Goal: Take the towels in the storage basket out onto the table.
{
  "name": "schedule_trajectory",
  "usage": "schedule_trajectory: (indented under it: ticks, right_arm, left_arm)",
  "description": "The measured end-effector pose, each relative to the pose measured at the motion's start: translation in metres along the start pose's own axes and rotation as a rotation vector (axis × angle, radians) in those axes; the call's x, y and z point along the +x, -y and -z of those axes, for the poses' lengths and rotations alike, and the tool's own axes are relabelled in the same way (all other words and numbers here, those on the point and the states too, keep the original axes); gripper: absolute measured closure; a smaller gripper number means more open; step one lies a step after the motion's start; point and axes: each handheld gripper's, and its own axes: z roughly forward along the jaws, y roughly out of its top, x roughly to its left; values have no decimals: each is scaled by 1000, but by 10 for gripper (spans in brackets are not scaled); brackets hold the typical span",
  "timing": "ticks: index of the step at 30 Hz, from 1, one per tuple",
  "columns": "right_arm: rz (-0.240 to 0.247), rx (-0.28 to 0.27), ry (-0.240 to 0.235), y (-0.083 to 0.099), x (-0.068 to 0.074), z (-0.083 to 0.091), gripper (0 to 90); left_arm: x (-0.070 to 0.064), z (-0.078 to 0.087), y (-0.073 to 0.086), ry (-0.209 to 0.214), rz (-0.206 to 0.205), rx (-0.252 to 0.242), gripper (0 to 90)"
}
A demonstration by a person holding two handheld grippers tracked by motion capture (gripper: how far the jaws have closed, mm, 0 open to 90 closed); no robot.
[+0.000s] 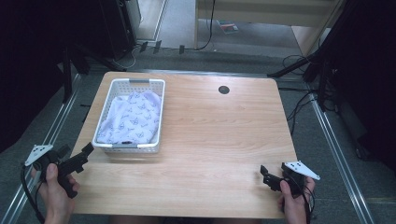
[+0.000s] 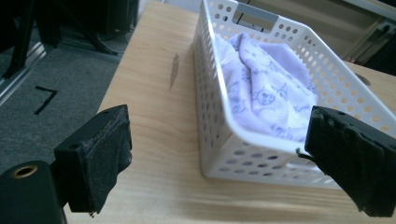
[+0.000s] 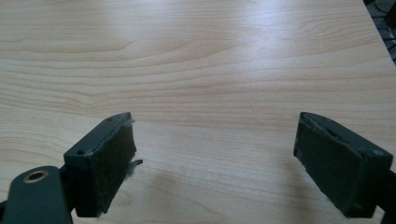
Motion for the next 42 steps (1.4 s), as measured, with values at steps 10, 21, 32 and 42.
schedule_trajectory:
  ticks: [10, 21, 32, 42]
  right_arm:
    - [-8, 0, -1, 0, -1, 0, 131]
    - [-12, -1, -7, 0, -2, 0, 131]
    - [-11, -3, -14, 0, -2, 0, 131]
    - [-11, -4, -16, 0, -2, 0, 131]
  left_arm:
    - [-38, -23, -45, 25, -93, 99, 82]
    - [-76, -60, -75, 19, -164, 210, 82]
    - [-97, -90, -95, 4, -203, 294, 81]
    - [-95, -124, -95, -33, -204, 390, 64]
